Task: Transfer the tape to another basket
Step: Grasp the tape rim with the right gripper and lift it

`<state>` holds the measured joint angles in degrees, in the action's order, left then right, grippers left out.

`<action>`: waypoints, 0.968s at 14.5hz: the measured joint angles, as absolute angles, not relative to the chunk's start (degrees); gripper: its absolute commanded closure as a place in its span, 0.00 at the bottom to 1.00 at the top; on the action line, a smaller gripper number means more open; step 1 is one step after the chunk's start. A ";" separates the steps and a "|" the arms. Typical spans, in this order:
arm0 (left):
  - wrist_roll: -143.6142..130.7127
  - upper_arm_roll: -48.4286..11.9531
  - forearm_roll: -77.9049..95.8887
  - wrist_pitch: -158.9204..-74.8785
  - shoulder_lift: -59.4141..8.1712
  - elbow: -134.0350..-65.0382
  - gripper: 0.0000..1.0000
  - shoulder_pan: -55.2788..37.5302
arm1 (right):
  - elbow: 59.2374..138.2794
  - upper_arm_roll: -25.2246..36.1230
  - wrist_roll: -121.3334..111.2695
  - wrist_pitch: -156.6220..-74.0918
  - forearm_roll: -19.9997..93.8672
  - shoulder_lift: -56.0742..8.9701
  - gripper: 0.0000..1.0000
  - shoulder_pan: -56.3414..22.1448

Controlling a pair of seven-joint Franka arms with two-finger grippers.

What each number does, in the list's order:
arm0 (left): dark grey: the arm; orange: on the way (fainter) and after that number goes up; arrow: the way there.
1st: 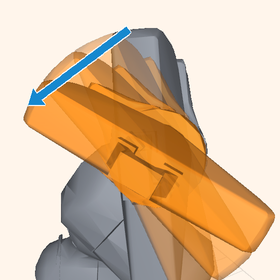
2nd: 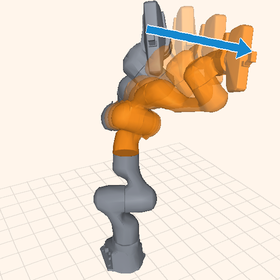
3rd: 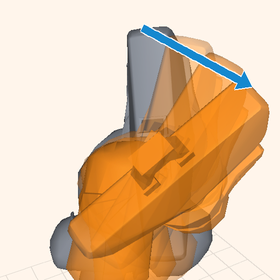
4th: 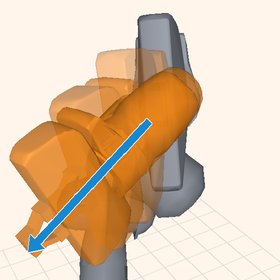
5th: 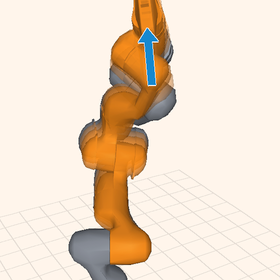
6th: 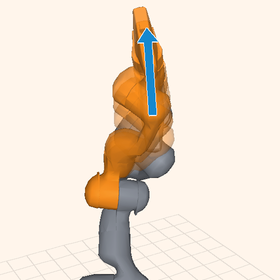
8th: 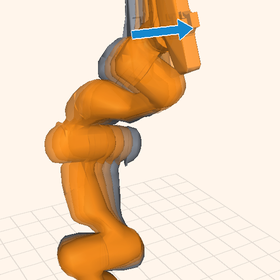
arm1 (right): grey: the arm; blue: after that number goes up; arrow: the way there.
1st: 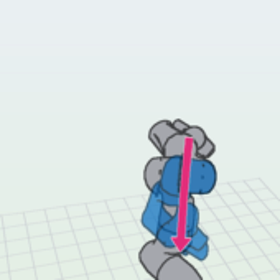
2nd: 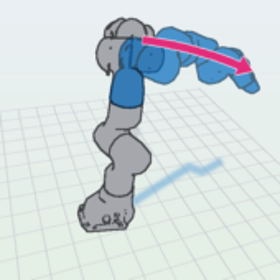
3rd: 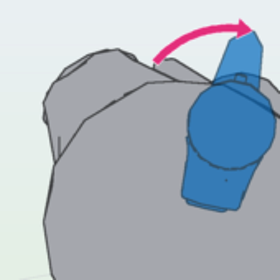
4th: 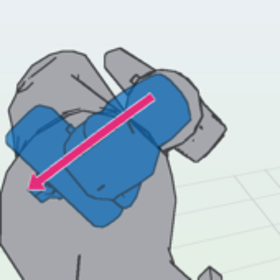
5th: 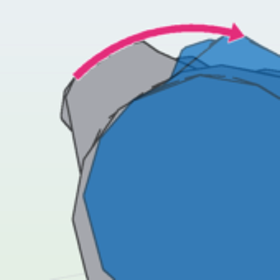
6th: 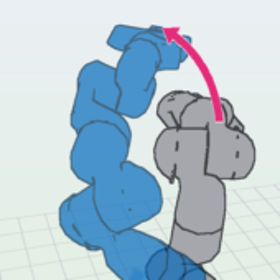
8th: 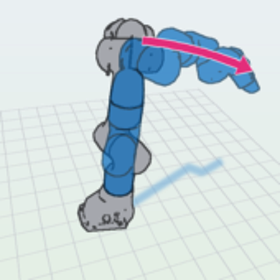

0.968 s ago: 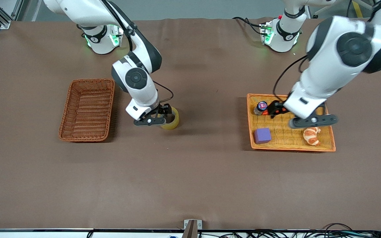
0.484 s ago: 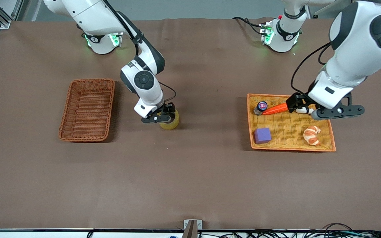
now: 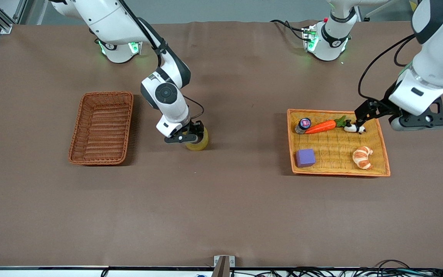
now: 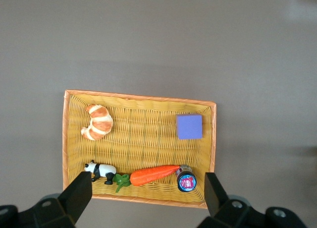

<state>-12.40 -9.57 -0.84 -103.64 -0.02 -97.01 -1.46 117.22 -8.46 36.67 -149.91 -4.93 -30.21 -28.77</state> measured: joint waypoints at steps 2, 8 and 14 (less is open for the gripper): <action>-9.88 -7.97 -0.84 -103.32 1.70 -97.70 0.00 -1.62 | 117.26 -8.39 36.67 -151.80 -4.94 -31.79 0.68 -28.67; -5.67 -2.64 -0.68 -101.51 3.13 -98.75 0.00 -3.30 | 116.59 -8.55 39.56 -151.49 -4.96 -31.33 1.00 -28.11; -5.67 -0.79 -0.68 -101.46 0.60 -98.74 0.00 -3.46 | 111.40 -8.39 41.28 -140.38 -4.96 -29.03 1.00 -27.34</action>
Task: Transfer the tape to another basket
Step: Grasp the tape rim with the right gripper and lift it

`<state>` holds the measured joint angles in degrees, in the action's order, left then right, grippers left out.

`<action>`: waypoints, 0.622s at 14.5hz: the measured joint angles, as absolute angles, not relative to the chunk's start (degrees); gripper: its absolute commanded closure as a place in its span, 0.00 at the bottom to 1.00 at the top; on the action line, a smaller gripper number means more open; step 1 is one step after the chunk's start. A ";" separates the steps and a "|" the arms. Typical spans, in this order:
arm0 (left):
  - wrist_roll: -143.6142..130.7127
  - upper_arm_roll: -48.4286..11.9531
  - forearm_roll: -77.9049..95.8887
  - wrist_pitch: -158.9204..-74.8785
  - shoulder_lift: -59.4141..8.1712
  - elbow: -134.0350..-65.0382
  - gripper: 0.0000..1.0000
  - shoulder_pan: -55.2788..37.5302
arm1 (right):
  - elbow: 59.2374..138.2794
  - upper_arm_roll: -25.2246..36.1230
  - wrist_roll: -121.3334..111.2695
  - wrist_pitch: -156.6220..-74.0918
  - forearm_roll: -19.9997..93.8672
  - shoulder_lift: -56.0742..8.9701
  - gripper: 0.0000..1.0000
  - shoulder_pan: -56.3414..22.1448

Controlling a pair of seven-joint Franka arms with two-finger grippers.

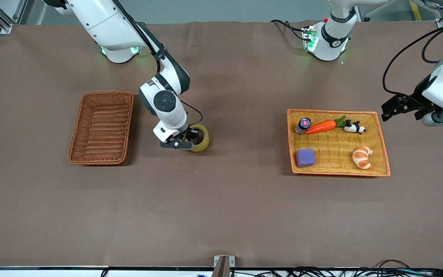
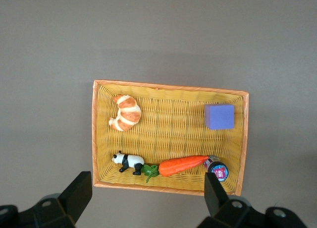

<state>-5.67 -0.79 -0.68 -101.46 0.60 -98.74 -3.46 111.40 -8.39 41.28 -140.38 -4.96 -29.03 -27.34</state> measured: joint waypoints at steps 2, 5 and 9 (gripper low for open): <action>-5.67 -0.77 -0.68 -101.46 0.24 -98.71 0.00 -3.47 | 109.23 -8.33 41.17 -133.74 -5.00 -25.40 1.00 -25.83; -5.69 -0.78 -0.68 -101.46 0.19 -98.60 0.00 -3.47 | 108.15 -8.20 36.97 -125.78 -5.51 -18.18 1.00 -21.28; -5.69 -0.73 0.92 -101.47 0.19 -97.78 0.00 -3.37 | 108.23 -5.70 22.86 -115.87 -5.61 -9.11 1.00 -15.63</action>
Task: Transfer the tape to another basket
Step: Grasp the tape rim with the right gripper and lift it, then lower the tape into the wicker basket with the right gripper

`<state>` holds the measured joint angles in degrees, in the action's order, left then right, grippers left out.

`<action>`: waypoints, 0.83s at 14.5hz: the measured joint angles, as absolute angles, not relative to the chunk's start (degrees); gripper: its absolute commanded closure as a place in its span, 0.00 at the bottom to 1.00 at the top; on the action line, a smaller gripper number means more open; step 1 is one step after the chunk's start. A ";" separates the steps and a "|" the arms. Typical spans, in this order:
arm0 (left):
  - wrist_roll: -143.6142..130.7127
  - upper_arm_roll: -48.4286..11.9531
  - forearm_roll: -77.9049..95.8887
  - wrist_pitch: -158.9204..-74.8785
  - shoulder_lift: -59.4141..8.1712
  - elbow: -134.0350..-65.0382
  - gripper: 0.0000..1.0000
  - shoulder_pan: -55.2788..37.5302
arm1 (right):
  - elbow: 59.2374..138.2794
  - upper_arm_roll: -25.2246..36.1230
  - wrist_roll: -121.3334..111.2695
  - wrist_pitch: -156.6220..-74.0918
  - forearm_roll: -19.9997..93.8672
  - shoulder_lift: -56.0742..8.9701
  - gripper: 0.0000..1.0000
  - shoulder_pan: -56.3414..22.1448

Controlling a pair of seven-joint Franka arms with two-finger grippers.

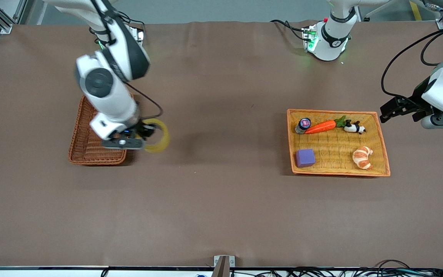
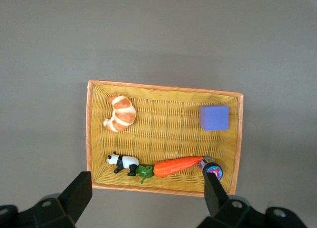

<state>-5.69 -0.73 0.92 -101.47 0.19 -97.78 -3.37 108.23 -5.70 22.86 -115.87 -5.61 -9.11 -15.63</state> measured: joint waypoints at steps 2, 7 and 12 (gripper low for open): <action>-5.66 -0.71 1.06 -101.47 0.19 -97.20 0.00 -3.36 | 108.79 -2.65 17.83 -112.37 -5.63 -5.89 1.00 -15.12; -5.64 -0.74 1.07 -101.46 0.08 -97.08 0.00 -3.75 | 117.53 8.28 5.41 -113.01 -5.67 0.78 1.00 -14.51; -5.64 -0.76 1.07 -101.46 -0.07 -97.06 0.00 -3.85 | 133.05 15.19 -2.42 -131.91 -5.67 0.97 0.98 -14.15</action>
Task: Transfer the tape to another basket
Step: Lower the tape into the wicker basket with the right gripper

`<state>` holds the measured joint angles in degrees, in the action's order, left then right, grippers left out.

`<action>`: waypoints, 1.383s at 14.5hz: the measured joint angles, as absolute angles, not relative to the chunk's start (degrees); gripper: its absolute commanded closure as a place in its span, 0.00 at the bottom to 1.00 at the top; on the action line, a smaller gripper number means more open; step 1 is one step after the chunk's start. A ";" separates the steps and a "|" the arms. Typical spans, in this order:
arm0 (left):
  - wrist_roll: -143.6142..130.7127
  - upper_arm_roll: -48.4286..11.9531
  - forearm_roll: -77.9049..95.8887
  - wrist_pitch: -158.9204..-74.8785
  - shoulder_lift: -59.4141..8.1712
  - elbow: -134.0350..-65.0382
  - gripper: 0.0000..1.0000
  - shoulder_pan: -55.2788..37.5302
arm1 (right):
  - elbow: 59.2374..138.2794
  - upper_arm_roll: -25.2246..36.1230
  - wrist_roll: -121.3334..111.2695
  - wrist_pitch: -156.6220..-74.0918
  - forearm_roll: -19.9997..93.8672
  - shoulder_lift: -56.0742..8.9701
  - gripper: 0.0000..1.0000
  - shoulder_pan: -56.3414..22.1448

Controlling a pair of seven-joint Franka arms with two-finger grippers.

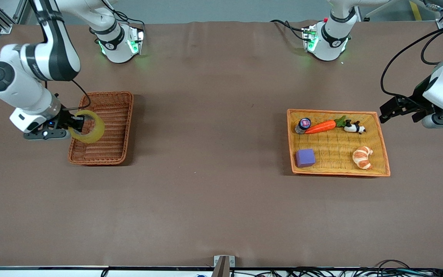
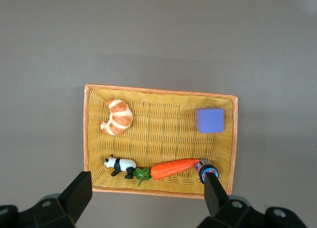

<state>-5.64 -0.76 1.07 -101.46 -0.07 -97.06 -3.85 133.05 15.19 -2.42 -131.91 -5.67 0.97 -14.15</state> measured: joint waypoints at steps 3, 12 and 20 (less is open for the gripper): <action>-5.64 -0.75 1.07 -101.46 -0.07 -97.04 0.00 -3.85 | 140.65 16.40 -3.86 -141.03 -5.67 0.32 0.98 -13.94; -5.64 -0.74 1.07 -101.46 -0.07 -96.96 0.00 -3.87 | 145.22 16.55 -7.84 -153.54 -5.67 -9.37 0.35 -11.59; -5.68 -0.73 1.07 -101.46 -0.07 -96.92 0.00 -3.86 | 141.11 17.22 -7.86 -153.41 -5.60 -7.82 0.00 -11.43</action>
